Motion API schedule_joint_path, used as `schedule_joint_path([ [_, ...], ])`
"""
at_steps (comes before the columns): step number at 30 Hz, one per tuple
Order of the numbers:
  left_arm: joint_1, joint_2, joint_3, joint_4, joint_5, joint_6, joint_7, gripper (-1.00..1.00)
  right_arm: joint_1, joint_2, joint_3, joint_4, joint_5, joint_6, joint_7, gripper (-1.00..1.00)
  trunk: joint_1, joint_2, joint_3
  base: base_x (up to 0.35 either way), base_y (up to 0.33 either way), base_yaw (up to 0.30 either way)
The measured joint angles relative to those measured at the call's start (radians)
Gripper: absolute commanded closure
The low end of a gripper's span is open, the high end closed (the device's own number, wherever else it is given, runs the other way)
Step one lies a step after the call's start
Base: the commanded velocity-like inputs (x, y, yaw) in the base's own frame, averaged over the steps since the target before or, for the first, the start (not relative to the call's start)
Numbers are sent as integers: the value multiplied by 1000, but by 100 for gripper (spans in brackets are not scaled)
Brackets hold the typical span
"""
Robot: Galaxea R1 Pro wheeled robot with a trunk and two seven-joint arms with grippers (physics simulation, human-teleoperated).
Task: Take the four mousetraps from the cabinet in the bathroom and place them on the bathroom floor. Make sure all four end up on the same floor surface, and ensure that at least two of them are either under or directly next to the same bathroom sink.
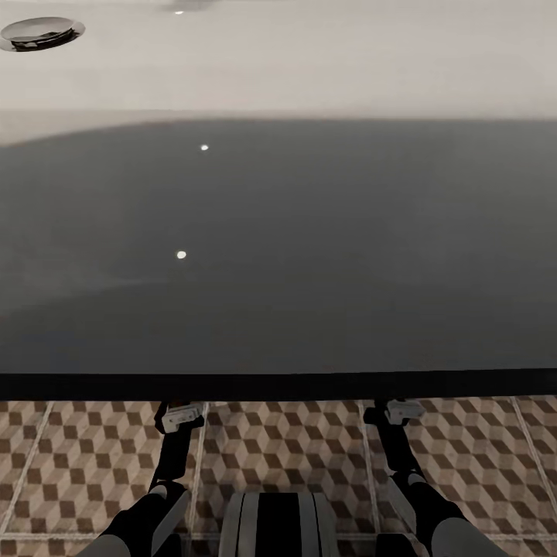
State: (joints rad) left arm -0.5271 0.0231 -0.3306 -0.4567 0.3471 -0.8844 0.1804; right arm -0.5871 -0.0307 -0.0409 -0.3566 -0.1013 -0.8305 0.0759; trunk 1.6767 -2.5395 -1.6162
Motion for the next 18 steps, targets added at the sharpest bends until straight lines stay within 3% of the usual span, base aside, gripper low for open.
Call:
schedule_joint_path([
  [18,0,-1,0,0,0,0,1,100,0,0,-1,0,5,2,1,100,0,0,0,-28,0,0],
])
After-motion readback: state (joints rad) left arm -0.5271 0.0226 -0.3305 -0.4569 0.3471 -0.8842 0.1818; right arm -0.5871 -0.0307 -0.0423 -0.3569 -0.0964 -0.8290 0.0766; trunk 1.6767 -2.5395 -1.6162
